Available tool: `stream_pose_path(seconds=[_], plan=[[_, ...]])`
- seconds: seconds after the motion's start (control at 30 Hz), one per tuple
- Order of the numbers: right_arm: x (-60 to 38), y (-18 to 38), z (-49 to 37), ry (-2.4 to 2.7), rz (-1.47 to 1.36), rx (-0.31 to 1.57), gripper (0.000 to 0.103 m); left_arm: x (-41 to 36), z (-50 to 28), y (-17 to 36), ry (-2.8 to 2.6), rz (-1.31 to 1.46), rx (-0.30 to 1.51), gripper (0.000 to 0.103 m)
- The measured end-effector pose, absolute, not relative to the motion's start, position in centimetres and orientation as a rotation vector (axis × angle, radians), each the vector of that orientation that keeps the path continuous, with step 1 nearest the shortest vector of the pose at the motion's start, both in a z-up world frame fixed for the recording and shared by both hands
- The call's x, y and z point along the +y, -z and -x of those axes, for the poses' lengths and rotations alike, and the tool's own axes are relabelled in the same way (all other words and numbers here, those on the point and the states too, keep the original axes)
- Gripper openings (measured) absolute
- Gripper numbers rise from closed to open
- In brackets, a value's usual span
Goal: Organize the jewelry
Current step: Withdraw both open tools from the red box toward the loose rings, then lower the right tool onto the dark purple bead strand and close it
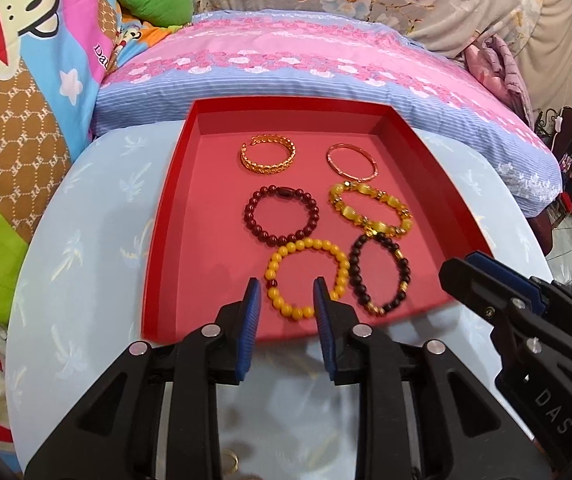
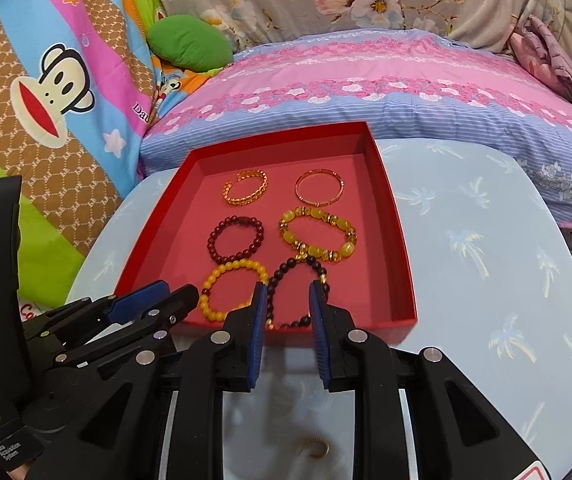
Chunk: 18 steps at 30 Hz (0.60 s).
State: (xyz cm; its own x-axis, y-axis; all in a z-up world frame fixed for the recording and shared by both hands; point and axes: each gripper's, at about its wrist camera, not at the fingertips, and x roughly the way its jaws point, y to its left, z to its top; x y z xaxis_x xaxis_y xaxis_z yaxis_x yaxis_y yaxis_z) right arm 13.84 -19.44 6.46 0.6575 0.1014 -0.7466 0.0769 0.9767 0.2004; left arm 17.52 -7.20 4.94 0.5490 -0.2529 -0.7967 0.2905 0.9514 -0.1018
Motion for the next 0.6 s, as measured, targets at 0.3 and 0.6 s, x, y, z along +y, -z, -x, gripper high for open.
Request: stream_pose_path(seconds=[0.3, 0.6], plan=[[-19.0, -6.7, -8.9, -0.023, -0.217, 0.870, 0.022, -5.6, -13.5, -6.6, 0.320, -0.023, 0.911, 0.029], [-18.1, -5.7, -3.8, -0.042, -0.219, 0.903, 0.025, -2.8, -9.3, -6.6, 0.304, -0.014, 0.908, 0.029]])
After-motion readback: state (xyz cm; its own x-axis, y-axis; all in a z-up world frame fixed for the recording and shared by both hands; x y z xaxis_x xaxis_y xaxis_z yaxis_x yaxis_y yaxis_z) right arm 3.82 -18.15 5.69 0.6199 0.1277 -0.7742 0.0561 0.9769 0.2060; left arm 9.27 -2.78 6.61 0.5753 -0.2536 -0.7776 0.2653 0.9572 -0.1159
